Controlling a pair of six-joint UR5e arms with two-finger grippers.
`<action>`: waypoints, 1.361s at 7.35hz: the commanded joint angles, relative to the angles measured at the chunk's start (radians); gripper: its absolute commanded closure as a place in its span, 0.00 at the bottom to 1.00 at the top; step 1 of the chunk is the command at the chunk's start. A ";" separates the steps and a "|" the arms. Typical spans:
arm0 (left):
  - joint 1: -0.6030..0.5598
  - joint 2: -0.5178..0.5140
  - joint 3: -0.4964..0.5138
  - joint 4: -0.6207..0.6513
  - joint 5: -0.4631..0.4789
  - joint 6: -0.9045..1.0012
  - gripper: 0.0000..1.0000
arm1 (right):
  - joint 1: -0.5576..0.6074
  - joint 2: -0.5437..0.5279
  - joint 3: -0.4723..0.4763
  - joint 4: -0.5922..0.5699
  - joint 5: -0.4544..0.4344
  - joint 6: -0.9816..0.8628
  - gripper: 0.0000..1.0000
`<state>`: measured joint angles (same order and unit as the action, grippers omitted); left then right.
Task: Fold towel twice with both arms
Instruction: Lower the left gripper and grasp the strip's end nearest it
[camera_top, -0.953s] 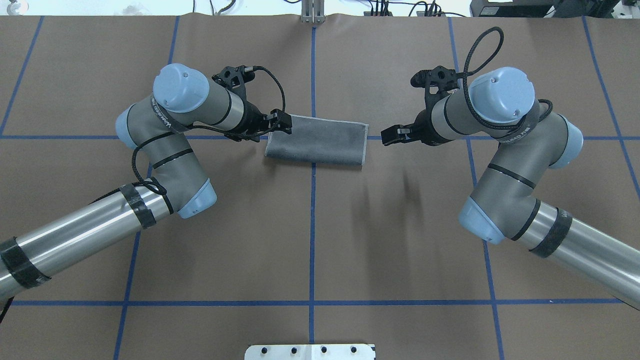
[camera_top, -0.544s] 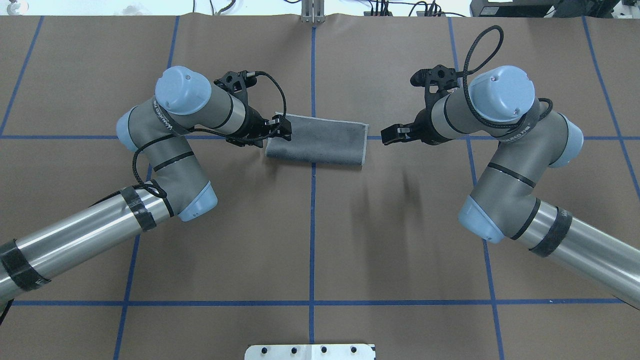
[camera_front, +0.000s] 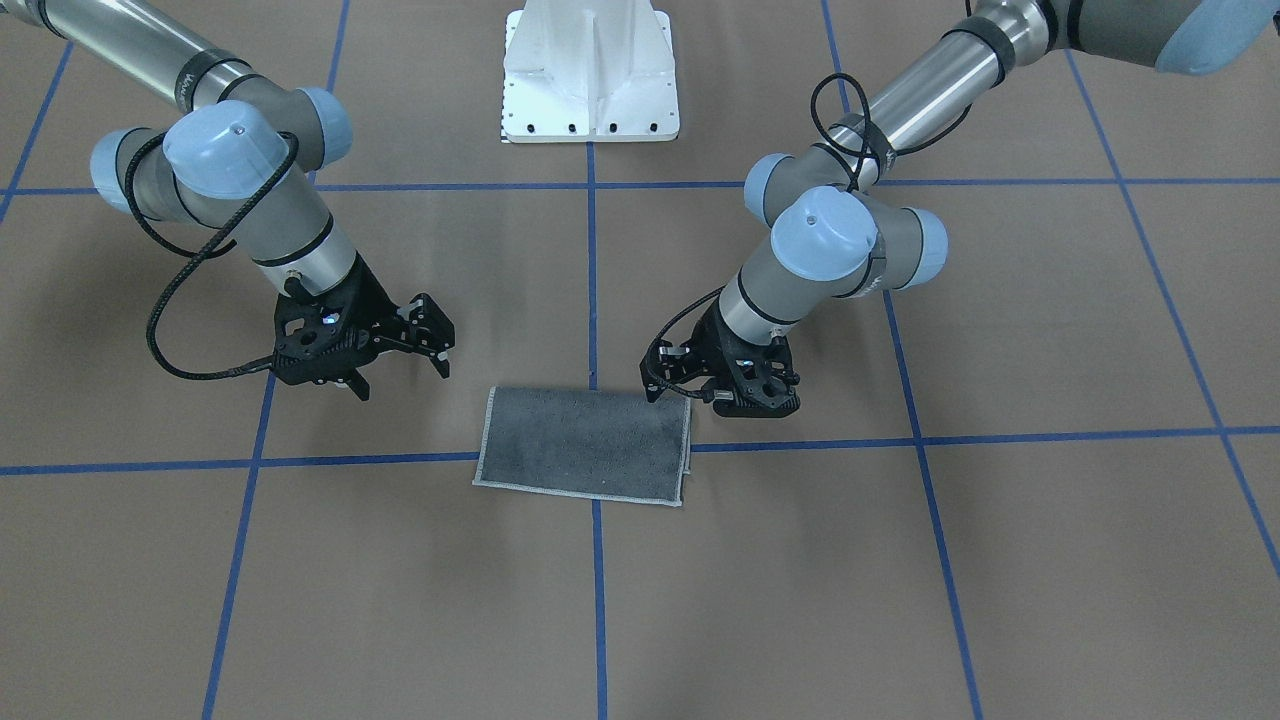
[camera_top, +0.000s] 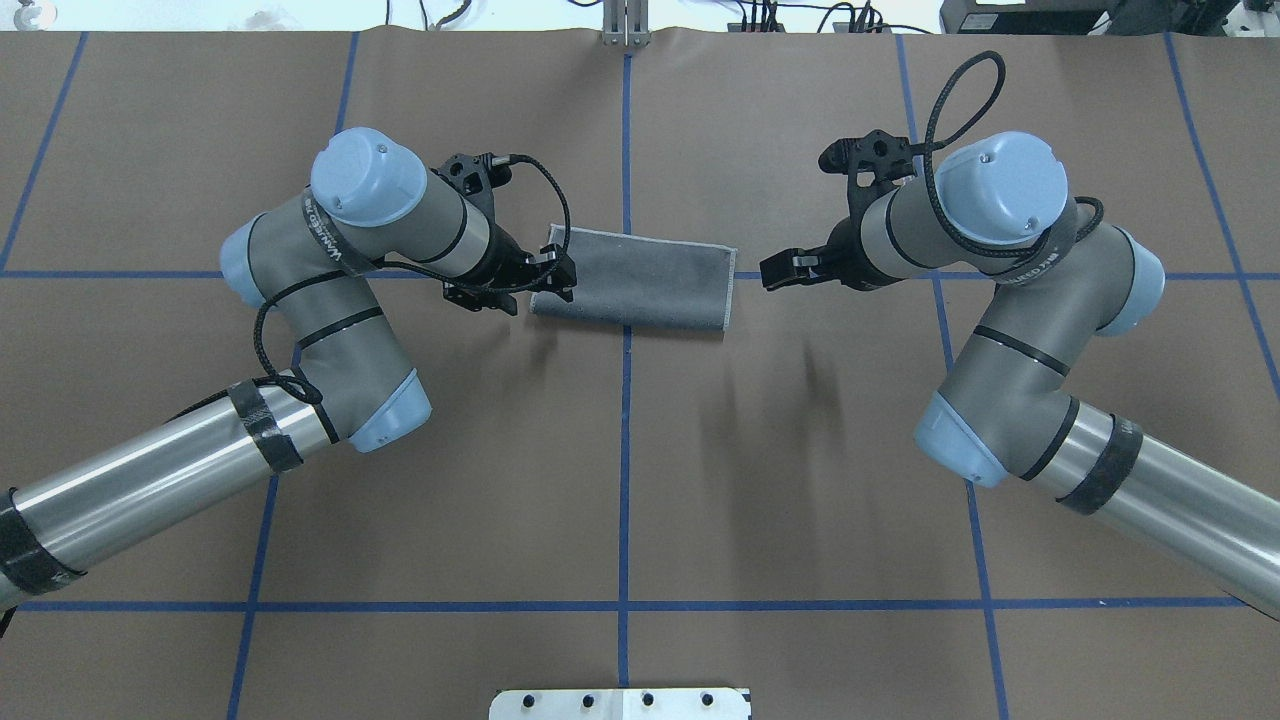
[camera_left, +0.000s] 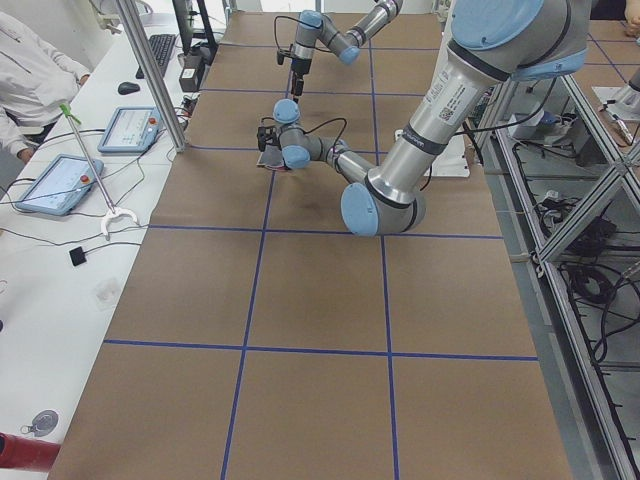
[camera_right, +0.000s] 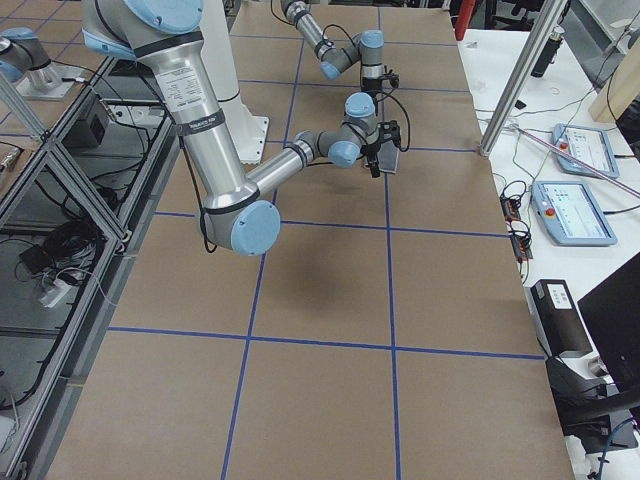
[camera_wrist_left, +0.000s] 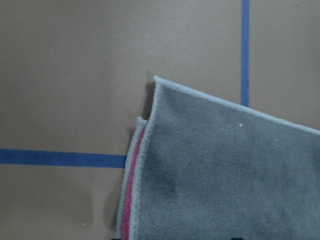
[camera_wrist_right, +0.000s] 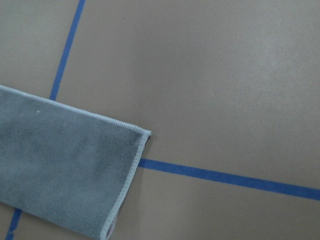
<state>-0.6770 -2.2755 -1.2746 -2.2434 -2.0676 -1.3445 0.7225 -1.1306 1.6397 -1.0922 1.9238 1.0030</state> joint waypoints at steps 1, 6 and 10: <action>0.007 0.007 0.004 0.002 0.003 0.002 0.22 | 0.000 0.000 -0.001 0.000 0.000 0.000 0.02; 0.011 -0.004 0.024 -0.009 0.004 0.004 0.49 | -0.002 0.002 -0.001 0.000 0.000 0.000 0.02; 0.010 -0.006 0.024 -0.007 0.004 0.045 0.62 | -0.005 0.003 -0.001 0.000 -0.002 0.000 0.02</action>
<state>-0.6659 -2.2809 -1.2502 -2.2514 -2.0632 -1.3183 0.7194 -1.1280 1.6383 -1.0914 1.9227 1.0032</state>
